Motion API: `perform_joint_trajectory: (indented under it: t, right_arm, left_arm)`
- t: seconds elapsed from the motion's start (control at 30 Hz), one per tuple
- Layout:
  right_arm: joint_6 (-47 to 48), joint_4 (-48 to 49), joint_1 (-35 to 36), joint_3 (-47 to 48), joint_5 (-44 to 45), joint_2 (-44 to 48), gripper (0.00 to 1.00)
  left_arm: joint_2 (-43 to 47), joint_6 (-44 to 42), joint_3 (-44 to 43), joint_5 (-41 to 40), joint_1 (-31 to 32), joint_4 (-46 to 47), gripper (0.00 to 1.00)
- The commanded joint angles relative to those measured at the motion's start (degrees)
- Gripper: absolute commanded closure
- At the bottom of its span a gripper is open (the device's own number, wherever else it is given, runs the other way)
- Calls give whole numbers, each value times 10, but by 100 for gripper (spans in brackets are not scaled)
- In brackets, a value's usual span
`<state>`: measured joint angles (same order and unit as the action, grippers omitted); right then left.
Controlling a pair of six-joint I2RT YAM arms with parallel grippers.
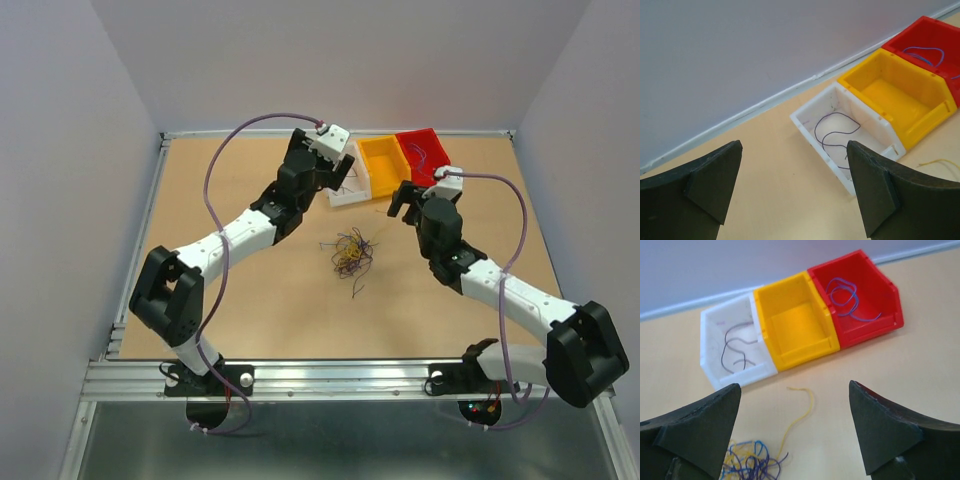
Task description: Untangle the cables
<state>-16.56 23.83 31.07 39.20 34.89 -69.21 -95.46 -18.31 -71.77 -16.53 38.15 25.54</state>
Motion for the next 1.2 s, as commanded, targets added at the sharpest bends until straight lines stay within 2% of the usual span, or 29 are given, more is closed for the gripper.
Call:
perform_joint_trajectory:
  t: [0.0,0.1,0.2,0.3,0.5,0.73,0.8,0.87,1.07,1.1,1.13,1.17]
  right_arm:
    - [2,-116,-3,78,-98,4,12]
    - [15,-180,-2,100,-224,0,26]
    - [35,-209,-3,106,-322,-4,30]
    - [55,-215,-3,111,-377,-22,32]
    - [81,-218,-2,151,-473,-111,45]
    - [93,-223,-1,186,-494,-181,50]
    - [92,-225,-1,193,-490,-192,51]
    - [92,-227,-1,200,-487,-202,56]
    - [93,-234,-1,210,-480,-217,60]
    - [94,-234,0,211,-478,-219,63]
    - [95,-237,0,214,-477,-223,73]
    - [97,-237,-1,217,-476,-225,78]
  left_arm:
    - [35,8,44,76,3,-72,3]
    - [72,11,82,120,3,-101,4]
    - [94,8,102,142,3,-121,4]
    - [132,7,129,145,3,-127,5]
    - [238,20,198,155,1,-93,5]
    - [309,16,271,116,-13,-35,4]
    - [315,18,275,117,-14,-26,5]
    - [317,19,276,121,-14,-25,5]
    - [314,13,283,124,-15,-17,5]
    - [314,11,284,124,-16,-15,6]
    - [314,11,286,123,-15,-14,7]
    - [313,9,287,124,-16,-11,7]
